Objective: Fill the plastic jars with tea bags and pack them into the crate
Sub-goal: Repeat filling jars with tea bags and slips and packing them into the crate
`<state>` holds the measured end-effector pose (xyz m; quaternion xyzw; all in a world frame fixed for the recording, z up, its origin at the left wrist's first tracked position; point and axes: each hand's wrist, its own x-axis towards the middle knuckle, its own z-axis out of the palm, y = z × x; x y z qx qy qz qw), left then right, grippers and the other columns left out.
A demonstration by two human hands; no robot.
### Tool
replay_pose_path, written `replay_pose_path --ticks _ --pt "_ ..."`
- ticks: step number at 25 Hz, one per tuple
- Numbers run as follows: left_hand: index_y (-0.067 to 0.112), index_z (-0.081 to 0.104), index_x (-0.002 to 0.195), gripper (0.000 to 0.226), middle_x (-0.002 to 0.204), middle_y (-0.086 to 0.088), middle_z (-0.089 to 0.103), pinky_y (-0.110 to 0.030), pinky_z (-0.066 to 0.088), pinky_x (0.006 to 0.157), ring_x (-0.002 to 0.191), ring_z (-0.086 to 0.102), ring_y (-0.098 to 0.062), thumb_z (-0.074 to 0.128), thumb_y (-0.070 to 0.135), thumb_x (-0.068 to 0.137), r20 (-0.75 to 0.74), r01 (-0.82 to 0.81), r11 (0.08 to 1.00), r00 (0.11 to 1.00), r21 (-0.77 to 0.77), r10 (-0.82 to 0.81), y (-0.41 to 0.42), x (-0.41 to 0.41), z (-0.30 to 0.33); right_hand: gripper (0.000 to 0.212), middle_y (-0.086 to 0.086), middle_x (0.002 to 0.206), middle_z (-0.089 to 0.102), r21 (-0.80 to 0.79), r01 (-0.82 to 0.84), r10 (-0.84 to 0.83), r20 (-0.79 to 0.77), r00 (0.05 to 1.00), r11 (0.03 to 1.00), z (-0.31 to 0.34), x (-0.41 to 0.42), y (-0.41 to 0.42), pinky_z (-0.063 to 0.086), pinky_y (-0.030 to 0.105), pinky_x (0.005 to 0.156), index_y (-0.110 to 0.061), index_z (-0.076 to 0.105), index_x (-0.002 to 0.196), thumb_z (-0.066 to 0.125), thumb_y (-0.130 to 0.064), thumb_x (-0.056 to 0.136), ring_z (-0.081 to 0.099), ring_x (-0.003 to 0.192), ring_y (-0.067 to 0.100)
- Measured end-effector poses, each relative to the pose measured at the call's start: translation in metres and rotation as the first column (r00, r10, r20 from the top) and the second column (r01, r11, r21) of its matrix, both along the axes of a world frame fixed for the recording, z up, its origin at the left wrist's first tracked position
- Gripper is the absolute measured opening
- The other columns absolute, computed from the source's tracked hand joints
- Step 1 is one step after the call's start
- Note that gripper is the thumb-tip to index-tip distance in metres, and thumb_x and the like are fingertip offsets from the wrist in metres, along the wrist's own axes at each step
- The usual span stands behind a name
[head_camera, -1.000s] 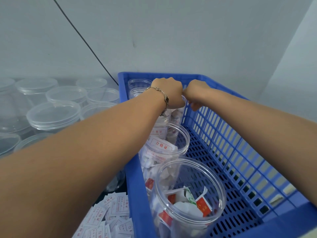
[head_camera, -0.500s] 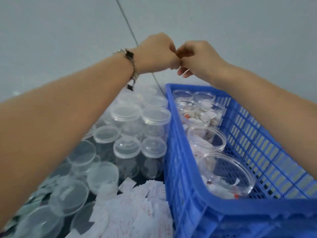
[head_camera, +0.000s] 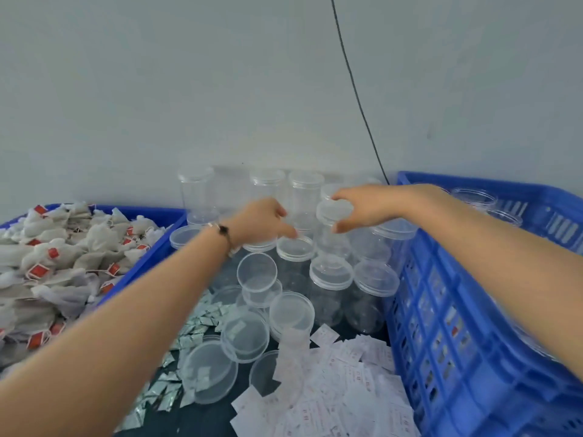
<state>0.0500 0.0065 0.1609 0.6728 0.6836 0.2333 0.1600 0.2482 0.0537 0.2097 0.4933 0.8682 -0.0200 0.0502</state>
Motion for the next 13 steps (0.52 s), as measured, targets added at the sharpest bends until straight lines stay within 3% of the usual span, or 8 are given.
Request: replay_pose_path --ticks 3,4,6,8,10,13 --pt "0.009 0.039 0.135 0.082 0.119 0.002 0.047 -0.02 0.036 0.079 0.103 0.047 -0.013 0.079 0.042 0.072 0.15 0.128 0.991 0.981 -0.046 -0.12 0.01 0.031 -0.041 0.084 0.009 0.152 0.032 0.007 0.105 -0.105 0.087 0.991 0.994 -0.027 -0.001 0.013 0.03 0.041 0.11 -0.018 0.016 0.15 0.05 -0.061 0.087 0.032 0.137 0.03" --pt "0.012 0.039 0.134 0.082 0.117 0.005 0.046 -0.015 0.037 0.075 0.103 0.049 -0.012 0.08 0.043 0.071 0.207 0.159 0.987 0.966 -0.005 -0.154 0.016 0.043 -0.049 0.081 0.01 0.151 0.033 0.031 0.114 -0.117 0.078 0.99 0.993 -0.031 0.0 0.015 0.031 0.041 0.109 -0.018 0.018 0.15 0.048 -0.06 0.088 0.032 0.136 0.031" --pt "0.019 0.05 0.112 0.055 0.106 0.012 0.056 -0.007 0.041 0.065 0.094 0.058 -0.007 0.081 0.034 0.07 0.316 0.162 0.978 0.928 0.133 -0.197 0.03 0.059 -0.056 0.068 0.011 0.143 0.043 0.049 0.103 -0.106 0.048 0.993 0.993 -0.034 0.0 0.013 0.036 0.038 0.102 -0.016 0.034 0.143 0.049 -0.054 0.09 0.041 0.128 0.029" --pt "0.016 0.061 0.11 0.045 0.102 0.003 0.065 -0.022 0.053 0.076 0.096 0.063 -0.012 0.079 0.03 0.07 0.335 0.148 0.965 0.917 0.215 -0.215 0.045 0.067 -0.055 0.054 0.008 0.135 0.051 0.018 0.088 -0.088 0.021 0.996 0.996 -0.032 -0.001 0.009 0.039 0.034 0.095 -0.015 0.044 0.135 0.05 -0.048 0.091 0.049 0.118 0.025" --pt "0.015 0.057 0.12 0.057 0.11 -0.004 0.065 -0.037 0.052 0.086 0.103 0.062 -0.02 0.077 0.038 0.072 0.311 0.116 0.972 0.934 0.203 -0.176 0.048 0.068 -0.056 0.053 0.007 0.14 0.048 -0.045 0.085 -0.085 -0.009 0.996 0.995 -0.028 -0.007 0.002 0.037 0.034 0.099 -0.019 0.041 0.139 0.044 -0.048 0.095 0.047 0.122 0.025" --pt "0.012 0.045 0.129 0.082 0.114 -0.003 0.063 -0.039 0.052 0.082 0.1 0.061 -0.021 0.078 0.052 0.066 0.337 0.0 0.979 0.939 0.205 -0.071 0.031 0.058 -0.056 0.052 0.01 0.144 0.043 -0.001 0.067 -0.066 -0.116 0.991 0.998 -0.018 -0.023 -0.018 0.034 0.036 0.101 -0.021 0.035 0.144 0.033 -0.048 0.099 0.043 0.128 0.028"
